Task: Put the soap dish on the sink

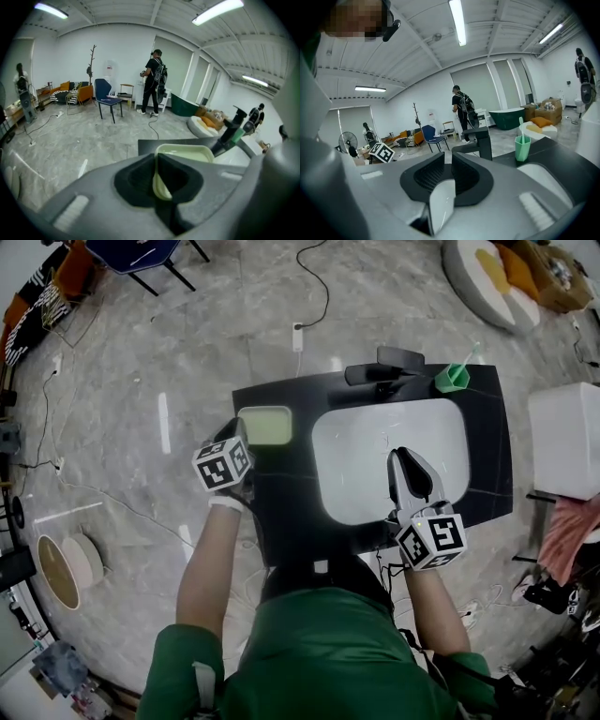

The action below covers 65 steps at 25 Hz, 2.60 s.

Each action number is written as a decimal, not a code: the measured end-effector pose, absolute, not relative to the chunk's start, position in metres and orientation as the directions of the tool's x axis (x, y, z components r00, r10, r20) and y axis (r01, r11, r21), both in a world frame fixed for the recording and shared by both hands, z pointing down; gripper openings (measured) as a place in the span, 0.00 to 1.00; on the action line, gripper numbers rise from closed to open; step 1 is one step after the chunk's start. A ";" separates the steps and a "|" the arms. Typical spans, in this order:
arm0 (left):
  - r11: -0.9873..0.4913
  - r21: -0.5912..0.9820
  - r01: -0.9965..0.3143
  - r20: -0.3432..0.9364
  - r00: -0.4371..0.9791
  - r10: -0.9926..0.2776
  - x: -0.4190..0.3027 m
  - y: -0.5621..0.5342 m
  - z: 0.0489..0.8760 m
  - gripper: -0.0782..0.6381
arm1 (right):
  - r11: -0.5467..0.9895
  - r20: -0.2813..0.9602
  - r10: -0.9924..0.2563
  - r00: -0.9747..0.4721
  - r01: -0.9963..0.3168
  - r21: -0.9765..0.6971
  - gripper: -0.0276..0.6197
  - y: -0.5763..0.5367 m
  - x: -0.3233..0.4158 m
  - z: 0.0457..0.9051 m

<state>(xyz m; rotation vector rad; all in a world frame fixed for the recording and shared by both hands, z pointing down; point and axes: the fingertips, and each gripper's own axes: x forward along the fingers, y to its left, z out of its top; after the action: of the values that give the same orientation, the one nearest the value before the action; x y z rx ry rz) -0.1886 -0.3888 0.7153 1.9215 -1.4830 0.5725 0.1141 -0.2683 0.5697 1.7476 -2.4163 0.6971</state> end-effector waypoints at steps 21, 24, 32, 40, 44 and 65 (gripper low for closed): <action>-0.178 0.193 -0.965 0.703 0.263 -0.661 -0.180 -0.410 0.747 0.20 | 0.233 0.340 -0.878 -0.337 -0.921 -0.313 0.12 -0.273 0.114 0.581; -0.180 0.189 -0.965 0.685 0.261 -0.680 -0.186 -0.407 0.734 0.20 | 0.247 0.329 -0.878 -0.347 -0.919 -0.308 0.12 -0.274 0.109 0.575; -0.202 0.210 -0.957 0.565 0.287 -0.773 -0.195 -0.395 0.658 0.20 | 0.302 0.269 -0.886 -0.378 -0.910 -0.285 0.12 -0.280 0.095 0.545; -0.288 0.128 -0.949 0.397 0.316 -0.862 -0.179 -0.365 0.556 0.20 | 0.327 0.191 -0.904 -0.382 -0.906 -0.268 0.12 -0.281 0.098 0.509; -0.294 0.126 -0.948 0.335 0.319 -0.886 -0.176 -0.342 0.517 0.20 | 0.328 0.157 -0.915 -0.371 -0.913 -0.241 0.12 -0.275 0.098 0.488; -0.312 0.004 -0.950 0.037 0.312 -0.949 -0.170 -0.278 0.338 0.20 | 0.359 -0.056 -0.933 -0.354 -0.919 -0.166 0.12 -0.265 0.078 0.355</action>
<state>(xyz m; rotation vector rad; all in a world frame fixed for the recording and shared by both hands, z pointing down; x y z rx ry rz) -0.1700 -0.2784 0.3382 2.5239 -1.8272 0.0430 0.0785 -0.2649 0.3553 1.8551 -2.7020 0.1734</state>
